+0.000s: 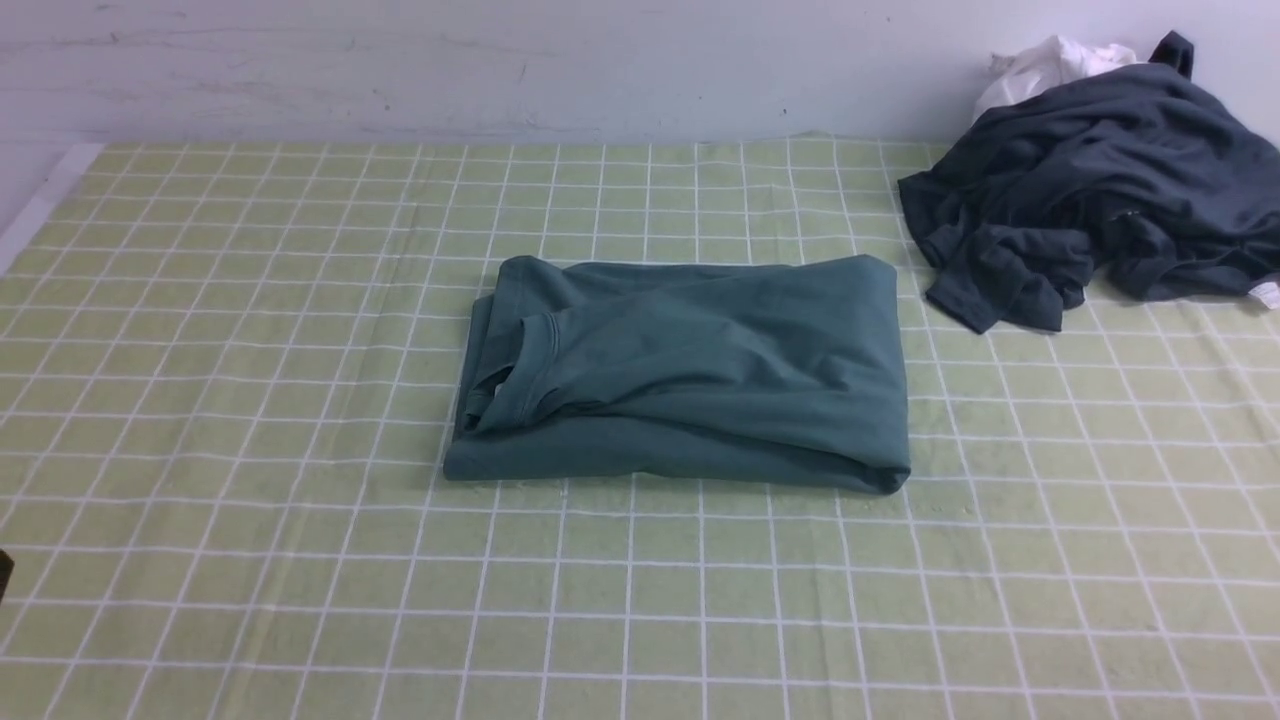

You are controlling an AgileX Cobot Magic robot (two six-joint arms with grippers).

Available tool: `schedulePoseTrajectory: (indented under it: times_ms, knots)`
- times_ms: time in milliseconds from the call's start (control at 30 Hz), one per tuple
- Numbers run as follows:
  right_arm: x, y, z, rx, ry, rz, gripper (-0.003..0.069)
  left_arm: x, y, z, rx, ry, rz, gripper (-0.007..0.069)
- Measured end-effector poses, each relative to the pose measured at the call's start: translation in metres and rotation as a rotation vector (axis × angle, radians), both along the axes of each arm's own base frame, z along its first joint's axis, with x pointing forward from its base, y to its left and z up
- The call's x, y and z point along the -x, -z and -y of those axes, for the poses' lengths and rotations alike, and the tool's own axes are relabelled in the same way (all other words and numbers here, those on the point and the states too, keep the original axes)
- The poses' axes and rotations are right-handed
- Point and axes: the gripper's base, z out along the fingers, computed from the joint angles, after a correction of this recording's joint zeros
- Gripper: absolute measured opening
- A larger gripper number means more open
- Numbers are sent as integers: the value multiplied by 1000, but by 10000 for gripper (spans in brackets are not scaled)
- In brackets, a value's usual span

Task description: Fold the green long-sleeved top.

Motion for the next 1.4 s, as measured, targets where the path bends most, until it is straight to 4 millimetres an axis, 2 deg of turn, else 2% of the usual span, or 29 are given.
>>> schedulePoseTrajectory:
  times_ms: [233,333,433,500,1400]
  knots:
    - [0,0,0,-1,0,-1,-10,-1,12,1,-31,-1,-129,-3]
    - [0,0,0,-1,0,-1,-10,-2,30,-1,23,-22,-275,-3]
    - [0,0,0,-1,0,-1,-10,-3,54,-3,4,-49,-396,-3]
    - [0,0,0,-1,0,-1,-10,-2,61,-4,-15,-52,-445,-3]
    - [0,0,0,-4,0,-1,-10,-2,62,-5,-59,-71,-452,-3]
